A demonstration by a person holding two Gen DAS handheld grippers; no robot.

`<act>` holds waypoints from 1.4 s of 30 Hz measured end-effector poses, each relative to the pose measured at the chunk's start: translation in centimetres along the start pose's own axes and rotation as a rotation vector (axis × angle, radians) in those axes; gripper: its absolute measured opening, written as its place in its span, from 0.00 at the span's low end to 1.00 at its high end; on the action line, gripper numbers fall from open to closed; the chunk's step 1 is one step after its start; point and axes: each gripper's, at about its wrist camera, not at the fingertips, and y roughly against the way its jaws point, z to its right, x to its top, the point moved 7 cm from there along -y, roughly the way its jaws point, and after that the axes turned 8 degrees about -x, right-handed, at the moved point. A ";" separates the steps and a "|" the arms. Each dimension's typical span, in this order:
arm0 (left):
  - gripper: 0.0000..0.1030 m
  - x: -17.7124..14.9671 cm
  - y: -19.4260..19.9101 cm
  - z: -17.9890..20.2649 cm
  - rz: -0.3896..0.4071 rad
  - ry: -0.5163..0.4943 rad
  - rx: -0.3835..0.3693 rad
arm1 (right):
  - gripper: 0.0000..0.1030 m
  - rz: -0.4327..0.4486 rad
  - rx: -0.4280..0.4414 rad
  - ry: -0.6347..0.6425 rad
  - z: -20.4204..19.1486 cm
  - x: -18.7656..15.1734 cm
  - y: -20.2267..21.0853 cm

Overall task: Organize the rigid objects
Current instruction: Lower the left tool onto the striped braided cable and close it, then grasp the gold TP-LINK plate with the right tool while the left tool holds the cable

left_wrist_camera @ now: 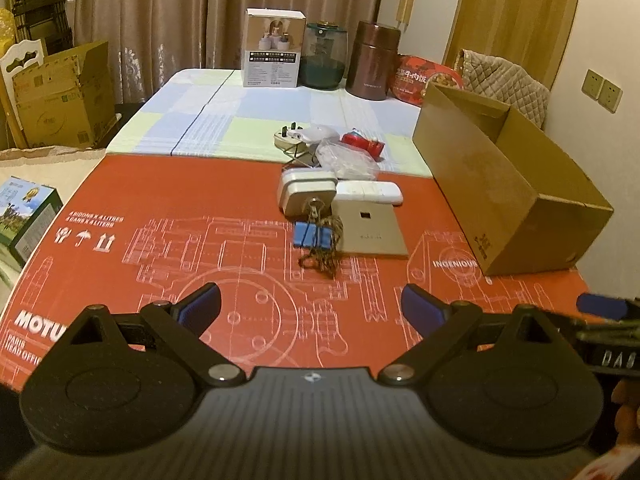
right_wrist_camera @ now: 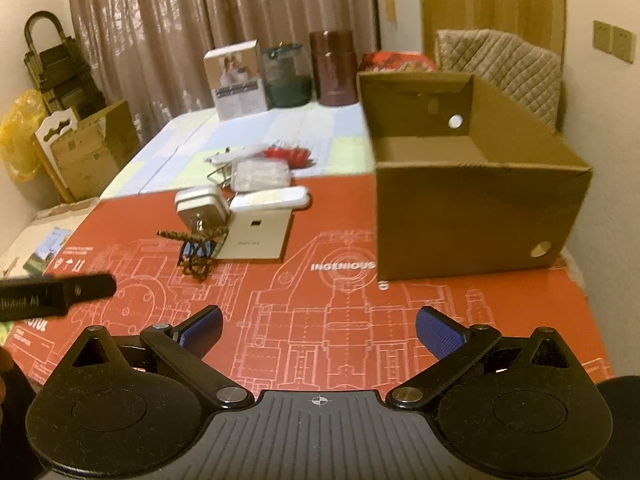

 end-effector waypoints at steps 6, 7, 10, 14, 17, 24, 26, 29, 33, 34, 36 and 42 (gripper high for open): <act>0.89 1.3 -3.2 -0.6 0.004 -0.077 -0.029 | 0.97 -0.006 0.042 0.025 -0.9 0.3 -2.6; 0.88 1.5 -3.7 -0.6 0.003 -0.096 -0.038 | 0.97 -0.011 0.047 0.029 -1.0 0.4 -3.1; 0.84 2.1 -5.5 -0.7 0.001 -0.174 -0.078 | 0.79 -0.024 0.066 0.057 -1.8 0.7 -4.9; 0.78 2.7 -8.2 -1.3 -0.010 -0.262 -0.092 | 0.73 -0.053 0.082 0.079 -2.5 0.9 -7.1; 0.69 2.8 -10.0 -1.5 -0.028 -0.295 -0.121 | 0.72 -0.071 0.089 0.094 -3.2 1.0 -8.5; 0.45 2.7 -12.7 -1.3 -0.057 -0.273 -0.175 | 0.71 -0.088 0.082 0.105 -3.9 1.5 -10.8; 0.39 2.8 -13.2 -1.2 -0.059 -0.256 -0.188 | 0.71 -0.093 0.077 0.103 -3.9 1.6 -11.2; 0.32 2.9 -13.8 -0.8 -0.061 -0.247 -0.197 | 0.71 -0.103 0.068 0.100 -3.8 1.5 -11.8; 0.22 3.1 -14.4 -0.5 -0.058 -0.239 -0.197 | 0.71 -0.108 0.062 0.098 -3.7 1.3 -12.1; 0.22 3.1 -14.4 -0.5 -0.059 -0.241 -0.197 | 0.71 -0.108 0.060 0.097 -3.6 1.3 -12.1; 0.22 3.1 -14.3 -0.5 -0.062 -0.241 -0.189 | 0.71 -0.108 0.058 0.093 -3.6 1.5 -12.3; 0.22 3.0 -13.4 -2.6 -0.064 -0.225 -0.136 | 0.71 -0.085 0.080 0.091 -4.3 2.1 -12.5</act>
